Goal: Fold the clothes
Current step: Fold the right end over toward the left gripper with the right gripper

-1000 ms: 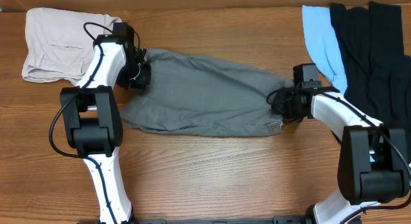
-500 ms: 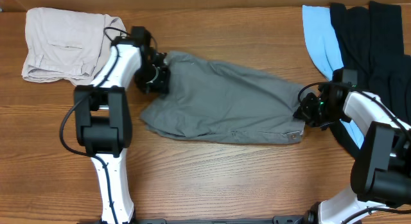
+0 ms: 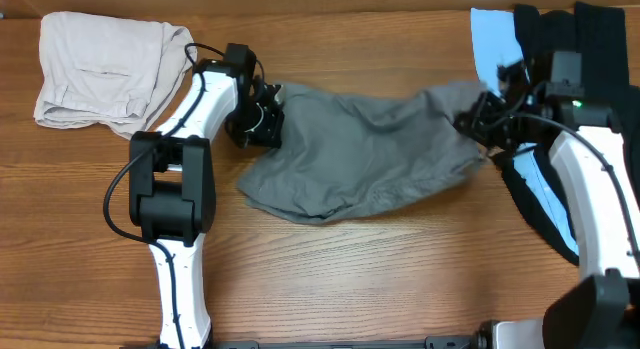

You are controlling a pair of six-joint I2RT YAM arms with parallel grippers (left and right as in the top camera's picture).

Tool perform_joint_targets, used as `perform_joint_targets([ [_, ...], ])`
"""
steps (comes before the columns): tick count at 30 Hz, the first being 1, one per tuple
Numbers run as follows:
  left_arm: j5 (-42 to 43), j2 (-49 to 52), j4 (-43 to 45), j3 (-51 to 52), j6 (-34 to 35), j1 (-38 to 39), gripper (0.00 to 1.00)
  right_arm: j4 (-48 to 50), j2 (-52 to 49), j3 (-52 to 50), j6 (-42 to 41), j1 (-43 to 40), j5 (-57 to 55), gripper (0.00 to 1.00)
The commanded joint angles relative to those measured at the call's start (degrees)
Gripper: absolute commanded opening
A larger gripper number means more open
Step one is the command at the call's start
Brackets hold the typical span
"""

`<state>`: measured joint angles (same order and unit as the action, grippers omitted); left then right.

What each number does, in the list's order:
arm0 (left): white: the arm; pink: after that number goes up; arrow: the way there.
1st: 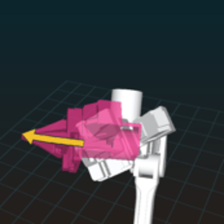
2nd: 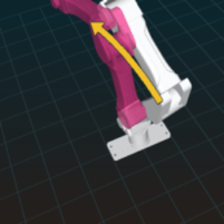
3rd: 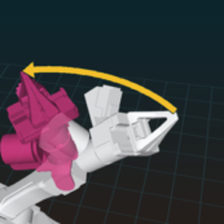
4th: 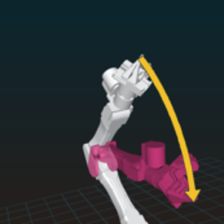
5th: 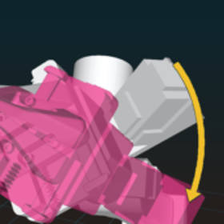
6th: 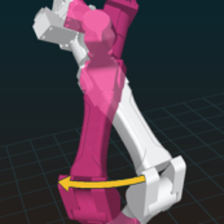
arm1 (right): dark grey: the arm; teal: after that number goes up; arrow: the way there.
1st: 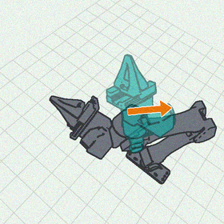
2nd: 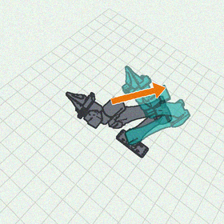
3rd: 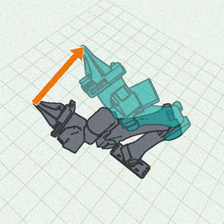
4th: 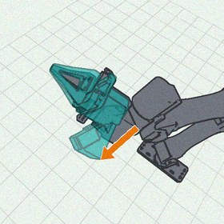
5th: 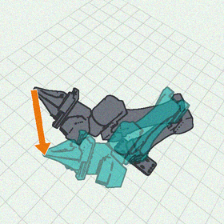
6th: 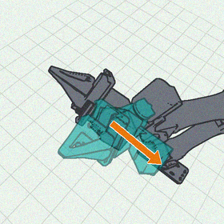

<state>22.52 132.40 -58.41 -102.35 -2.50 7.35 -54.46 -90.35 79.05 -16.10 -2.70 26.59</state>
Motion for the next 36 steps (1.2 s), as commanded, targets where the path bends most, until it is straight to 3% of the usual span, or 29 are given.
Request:
perform_joint_targets([
  [1, -0.11, 1.46, 0.35, 0.68, 1.27, -1.46, 0.04, 2.34, 0.81, 1.57, -4.11, 6.19, -0.57, 0.04],
  [12, -0.2, 1.46, 0.52, 0.68, 1.22, -1.33, 0.04, 17.03, -6.36, 1.57, -15.72, 27.82, -13.18, 0.04],
  [19, -0.2, 1.46, 0.42, 0.68, 1.22, -1.33, 0.04, 32.63, -15.08, 1.57, -20.87, 35.01, -15.06, 0.04],
  [26, -0.26, 1.46, 0.44, 0.68, 1.22, -1.33, 0.04, 40.98, -20.17, 1.57, -22.01, 39.52, -16.74, 0.05],
  [27, -0.28, 1.46, 0.42, 0.68, 1.2, -1.33, 0.04, 41.13, -20.79, 1.57, -22.14, 40.06, -17.25, 0.11],
  [28, -0.46, 1.46, 0.26, 0.66, 1.2, -1.33, 0.04, 41.11, -21.05, 1.57, -22.1, 40.5, -17.68, 0.29],
  [31, -0.48, 1.31, -1.66, -0.33, 1.18, -1.73, 0.04, 41.03, -21.22, 1.57, -22.08, 40.85, -17.79, 0.61],
  [34, -2.78, 1.2, -6.64, -4.61, 1.18, -3.17, 0.13, 41.0, -20.96, 1.73, -22.08, 40.68, -17.35, 0.74],
  [36, -6.12, 1.18, -11.32, -9.33, 1.2, -4.57, 0.27, 40.83, -20.61, 1.73, -22.01, 40.37, -16.59, 0.77],
])
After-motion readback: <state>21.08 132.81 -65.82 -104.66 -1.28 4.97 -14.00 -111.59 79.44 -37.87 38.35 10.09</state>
